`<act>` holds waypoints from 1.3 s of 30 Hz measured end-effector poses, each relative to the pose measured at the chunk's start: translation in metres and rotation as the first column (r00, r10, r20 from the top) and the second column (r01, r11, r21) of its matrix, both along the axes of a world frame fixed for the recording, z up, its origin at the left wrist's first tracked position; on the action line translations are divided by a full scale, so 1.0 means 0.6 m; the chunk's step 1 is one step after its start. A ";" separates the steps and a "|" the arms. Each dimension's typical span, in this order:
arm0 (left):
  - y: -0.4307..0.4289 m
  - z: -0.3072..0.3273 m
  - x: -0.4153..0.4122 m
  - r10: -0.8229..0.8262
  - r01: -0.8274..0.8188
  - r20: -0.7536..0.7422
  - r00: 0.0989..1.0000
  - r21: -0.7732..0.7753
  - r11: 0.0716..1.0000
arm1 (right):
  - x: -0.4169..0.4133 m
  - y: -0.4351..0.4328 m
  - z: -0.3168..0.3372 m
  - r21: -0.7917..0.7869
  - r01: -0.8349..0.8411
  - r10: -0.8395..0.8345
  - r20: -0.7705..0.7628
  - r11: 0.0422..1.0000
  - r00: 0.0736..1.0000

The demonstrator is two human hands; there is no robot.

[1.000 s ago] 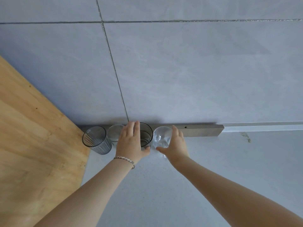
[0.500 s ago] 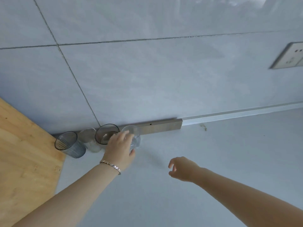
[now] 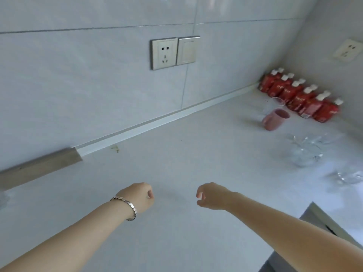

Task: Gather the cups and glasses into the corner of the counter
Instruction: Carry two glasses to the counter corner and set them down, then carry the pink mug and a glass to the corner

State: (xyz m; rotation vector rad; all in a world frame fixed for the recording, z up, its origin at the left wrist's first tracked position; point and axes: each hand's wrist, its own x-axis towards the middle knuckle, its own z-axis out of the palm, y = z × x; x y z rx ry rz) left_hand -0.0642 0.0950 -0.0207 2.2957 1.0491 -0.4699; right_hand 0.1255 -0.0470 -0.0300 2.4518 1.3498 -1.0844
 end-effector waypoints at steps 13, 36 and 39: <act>-0.177 -0.004 0.537 0.006 0.004 0.095 0.996 -0.101 0.995 | 0.572 -0.243 0.025 0.289 0.299 -0.339 0.100 0.910 0.935; -0.184 -0.003 1.043 -0.122 0.057 0.300 0.946 0.217 0.975 | 0.756 -0.317 0.003 0.408 0.605 -0.586 -0.187 0.684 0.789; -0.176 -0.017 1.062 -0.083 0.038 0.193 0.978 0.223 0.974 | 0.748 -0.312 0.012 0.449 0.580 -0.561 -0.190 0.680 0.806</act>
